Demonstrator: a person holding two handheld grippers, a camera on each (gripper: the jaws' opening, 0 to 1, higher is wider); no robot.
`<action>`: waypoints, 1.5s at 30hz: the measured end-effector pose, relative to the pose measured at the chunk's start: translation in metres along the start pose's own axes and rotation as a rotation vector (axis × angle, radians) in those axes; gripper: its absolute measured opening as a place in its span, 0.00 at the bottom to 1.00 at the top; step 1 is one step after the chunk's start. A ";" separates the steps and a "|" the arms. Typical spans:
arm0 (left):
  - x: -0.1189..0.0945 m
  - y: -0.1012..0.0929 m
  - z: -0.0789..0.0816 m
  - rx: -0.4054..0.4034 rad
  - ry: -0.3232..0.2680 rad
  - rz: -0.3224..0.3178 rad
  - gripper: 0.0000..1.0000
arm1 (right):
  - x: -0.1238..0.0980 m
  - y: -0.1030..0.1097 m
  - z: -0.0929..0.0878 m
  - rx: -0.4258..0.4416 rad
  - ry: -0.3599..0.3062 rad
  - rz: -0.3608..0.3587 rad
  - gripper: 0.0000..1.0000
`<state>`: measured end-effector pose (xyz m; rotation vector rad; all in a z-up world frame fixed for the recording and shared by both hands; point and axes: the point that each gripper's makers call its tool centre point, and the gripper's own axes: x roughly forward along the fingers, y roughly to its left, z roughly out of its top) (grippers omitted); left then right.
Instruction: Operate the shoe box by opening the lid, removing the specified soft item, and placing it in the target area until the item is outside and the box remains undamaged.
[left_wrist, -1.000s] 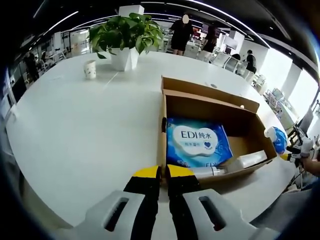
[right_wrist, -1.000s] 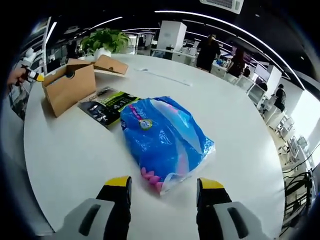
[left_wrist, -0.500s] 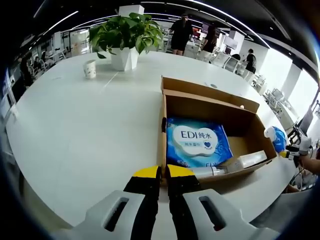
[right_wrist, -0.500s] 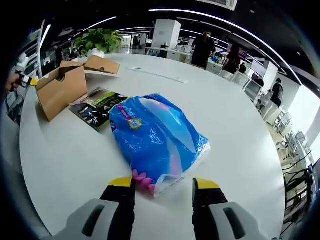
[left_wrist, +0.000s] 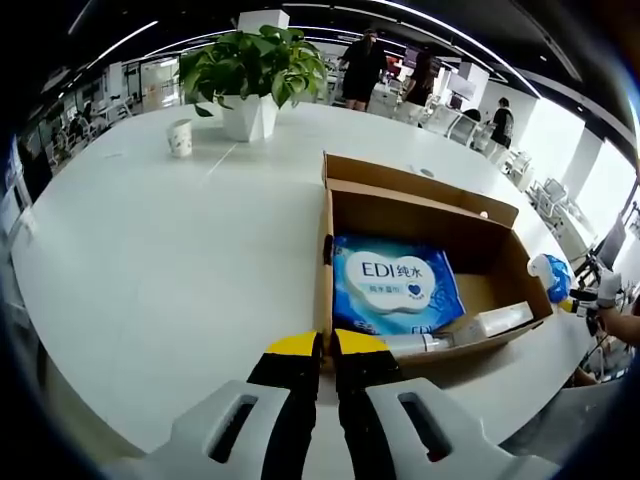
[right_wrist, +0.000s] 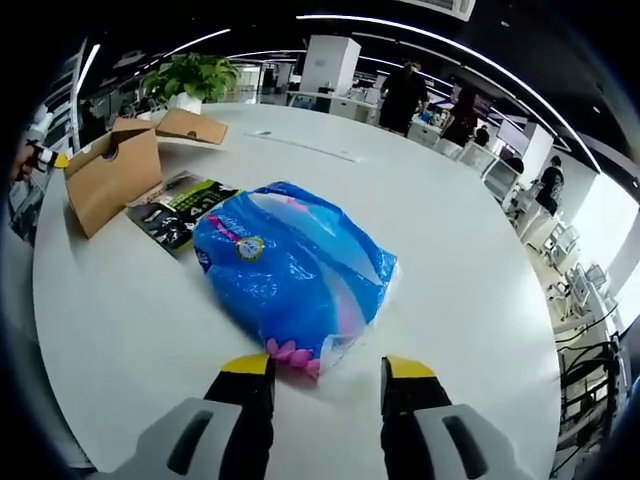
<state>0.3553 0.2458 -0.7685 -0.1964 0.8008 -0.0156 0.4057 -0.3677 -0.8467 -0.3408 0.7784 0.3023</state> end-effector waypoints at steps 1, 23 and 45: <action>0.000 0.000 0.000 0.000 0.000 0.000 0.03 | 0.000 -0.001 0.000 0.000 0.003 -0.001 0.39; 0.002 0.002 0.001 0.000 -0.001 -0.001 0.03 | 0.008 -0.003 0.006 -0.017 0.017 0.023 0.39; 0.002 0.001 0.000 -0.001 -0.002 -0.002 0.03 | 0.019 -0.004 0.017 -0.034 0.025 0.035 0.38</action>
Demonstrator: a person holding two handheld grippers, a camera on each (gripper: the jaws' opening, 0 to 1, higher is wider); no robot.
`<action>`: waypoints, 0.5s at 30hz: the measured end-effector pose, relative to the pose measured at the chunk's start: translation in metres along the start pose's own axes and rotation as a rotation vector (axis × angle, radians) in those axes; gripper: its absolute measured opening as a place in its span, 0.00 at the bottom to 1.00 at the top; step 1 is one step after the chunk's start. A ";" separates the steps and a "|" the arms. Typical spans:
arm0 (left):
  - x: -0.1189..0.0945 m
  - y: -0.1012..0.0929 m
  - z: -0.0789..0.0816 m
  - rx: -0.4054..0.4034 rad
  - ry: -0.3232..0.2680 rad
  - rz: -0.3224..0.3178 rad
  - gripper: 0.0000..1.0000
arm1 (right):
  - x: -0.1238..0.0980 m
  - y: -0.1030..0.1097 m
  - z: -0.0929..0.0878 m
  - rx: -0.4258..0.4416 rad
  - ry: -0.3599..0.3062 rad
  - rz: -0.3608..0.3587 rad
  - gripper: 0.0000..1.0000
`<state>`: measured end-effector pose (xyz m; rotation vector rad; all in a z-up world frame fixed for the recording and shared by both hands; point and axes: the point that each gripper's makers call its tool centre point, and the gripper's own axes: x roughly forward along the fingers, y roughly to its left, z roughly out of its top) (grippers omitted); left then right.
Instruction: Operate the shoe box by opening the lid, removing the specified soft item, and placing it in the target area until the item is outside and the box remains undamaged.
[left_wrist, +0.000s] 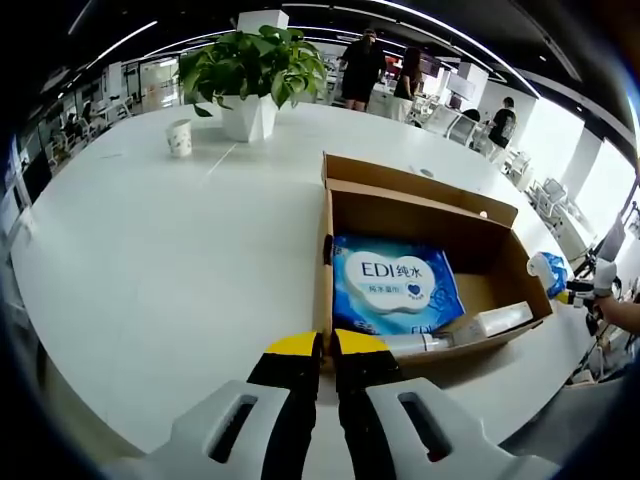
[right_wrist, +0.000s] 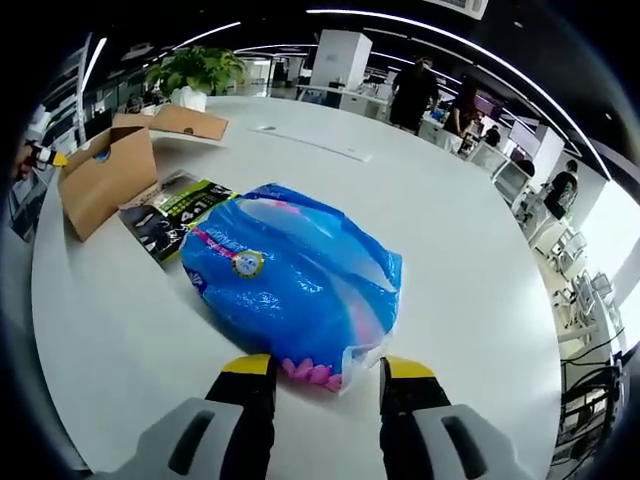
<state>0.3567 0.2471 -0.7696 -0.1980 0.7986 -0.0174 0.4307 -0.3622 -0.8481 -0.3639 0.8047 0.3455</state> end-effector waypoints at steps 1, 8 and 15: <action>0.000 0.000 0.000 0.000 0.000 0.000 0.03 | 0.000 0.000 0.000 -0.002 0.001 0.000 0.38; 0.001 0.000 0.000 0.002 -0.001 0.000 0.03 | 0.001 -0.002 0.001 -0.011 0.011 0.001 0.39; 0.001 0.000 0.000 0.003 0.000 0.000 0.03 | 0.004 -0.003 0.002 -0.015 0.019 0.001 0.39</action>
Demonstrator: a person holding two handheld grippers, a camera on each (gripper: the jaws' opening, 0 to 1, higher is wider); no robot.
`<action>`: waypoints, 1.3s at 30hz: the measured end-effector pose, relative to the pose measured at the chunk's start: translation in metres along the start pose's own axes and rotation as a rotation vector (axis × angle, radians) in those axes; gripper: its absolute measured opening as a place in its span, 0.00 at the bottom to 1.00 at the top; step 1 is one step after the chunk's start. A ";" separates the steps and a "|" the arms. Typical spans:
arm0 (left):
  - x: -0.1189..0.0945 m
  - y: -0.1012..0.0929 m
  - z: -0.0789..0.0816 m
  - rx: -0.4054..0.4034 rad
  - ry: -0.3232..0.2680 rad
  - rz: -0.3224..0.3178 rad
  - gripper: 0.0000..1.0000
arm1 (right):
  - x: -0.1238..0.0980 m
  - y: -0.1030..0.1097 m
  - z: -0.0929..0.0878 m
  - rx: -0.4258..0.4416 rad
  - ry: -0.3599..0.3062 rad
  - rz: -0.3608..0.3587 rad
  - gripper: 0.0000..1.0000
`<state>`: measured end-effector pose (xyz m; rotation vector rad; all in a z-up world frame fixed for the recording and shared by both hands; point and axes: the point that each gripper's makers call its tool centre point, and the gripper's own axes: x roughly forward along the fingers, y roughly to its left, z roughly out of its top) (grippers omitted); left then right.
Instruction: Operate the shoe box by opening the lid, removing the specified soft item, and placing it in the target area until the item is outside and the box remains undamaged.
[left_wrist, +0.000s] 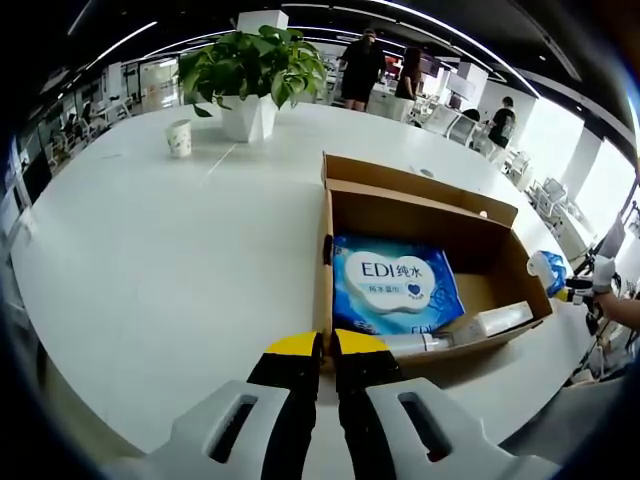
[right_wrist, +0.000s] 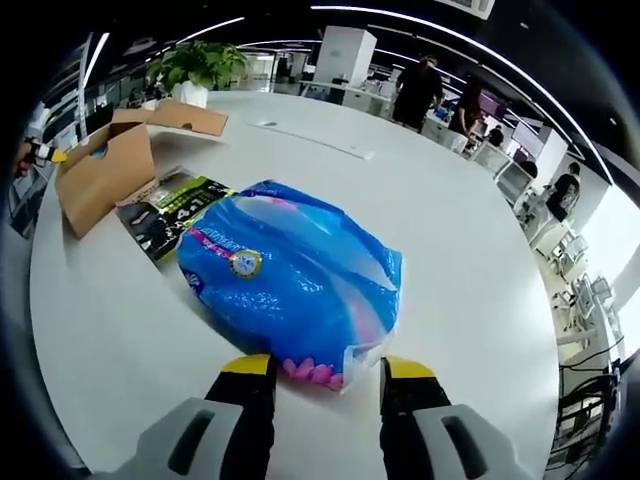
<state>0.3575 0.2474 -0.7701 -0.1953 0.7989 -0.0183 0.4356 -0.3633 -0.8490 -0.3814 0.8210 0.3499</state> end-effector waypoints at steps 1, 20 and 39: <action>0.000 0.000 0.000 -0.002 0.000 0.000 0.03 | 0.001 0.000 0.000 -0.004 0.001 0.001 0.39; 0.000 -0.001 0.000 0.006 0.000 -0.002 0.03 | 0.001 -0.003 0.001 -0.010 0.011 -0.004 0.40; -0.001 -0.002 0.000 0.051 -0.009 -0.019 0.03 | -0.022 0.004 -0.003 0.007 -0.003 -0.017 0.43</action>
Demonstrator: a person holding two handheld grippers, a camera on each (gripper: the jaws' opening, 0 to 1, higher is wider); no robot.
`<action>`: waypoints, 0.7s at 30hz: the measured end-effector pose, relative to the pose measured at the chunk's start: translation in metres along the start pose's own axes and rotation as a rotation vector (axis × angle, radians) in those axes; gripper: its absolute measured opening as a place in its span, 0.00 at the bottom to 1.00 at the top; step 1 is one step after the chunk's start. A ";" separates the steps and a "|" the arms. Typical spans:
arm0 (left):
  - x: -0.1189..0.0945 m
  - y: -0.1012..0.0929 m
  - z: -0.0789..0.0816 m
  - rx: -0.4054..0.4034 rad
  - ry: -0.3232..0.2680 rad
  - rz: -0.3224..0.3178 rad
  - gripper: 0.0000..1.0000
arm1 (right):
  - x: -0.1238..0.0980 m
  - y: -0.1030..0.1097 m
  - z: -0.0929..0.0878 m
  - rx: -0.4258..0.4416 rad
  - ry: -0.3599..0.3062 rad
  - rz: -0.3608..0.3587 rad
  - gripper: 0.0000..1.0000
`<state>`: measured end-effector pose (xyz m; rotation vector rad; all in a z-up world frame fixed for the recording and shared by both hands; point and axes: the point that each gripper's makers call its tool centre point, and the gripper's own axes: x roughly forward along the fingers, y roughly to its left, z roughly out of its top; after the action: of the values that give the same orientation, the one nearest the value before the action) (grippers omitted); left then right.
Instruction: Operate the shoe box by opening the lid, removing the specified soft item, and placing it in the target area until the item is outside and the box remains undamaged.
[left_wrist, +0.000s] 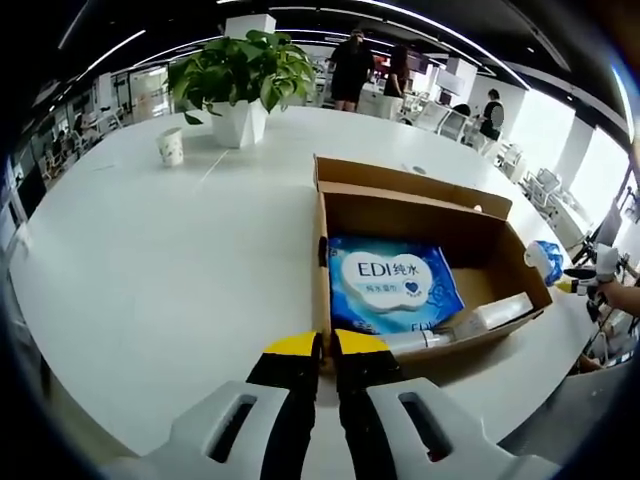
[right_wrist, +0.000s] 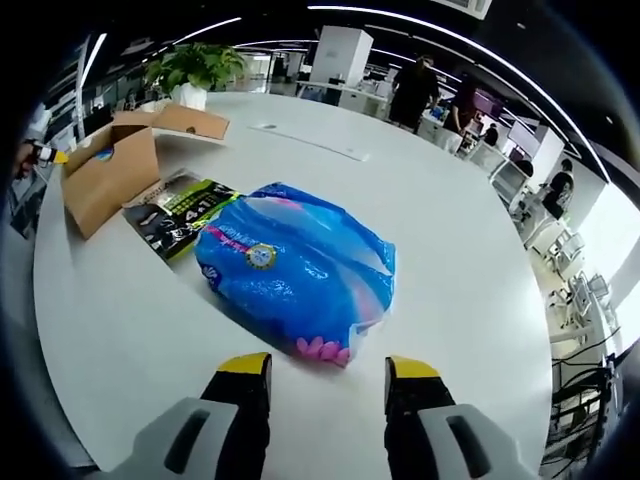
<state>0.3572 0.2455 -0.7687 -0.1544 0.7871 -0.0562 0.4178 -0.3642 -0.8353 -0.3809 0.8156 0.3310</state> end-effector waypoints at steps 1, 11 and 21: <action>0.000 0.000 0.000 -0.001 0.000 -0.001 0.03 | -0.002 0.001 0.001 0.002 -0.007 0.001 0.43; -0.001 0.001 -0.001 -0.027 0.013 -0.005 0.03 | -0.015 0.025 0.015 0.018 -0.057 0.030 0.46; 0.000 0.001 -0.001 -0.039 0.029 0.003 0.03 | -0.026 0.065 0.046 0.014 -0.129 0.104 0.48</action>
<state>0.3569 0.2469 -0.7698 -0.1896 0.8175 -0.0400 0.4033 -0.2894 -0.8000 -0.3014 0.7123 0.4421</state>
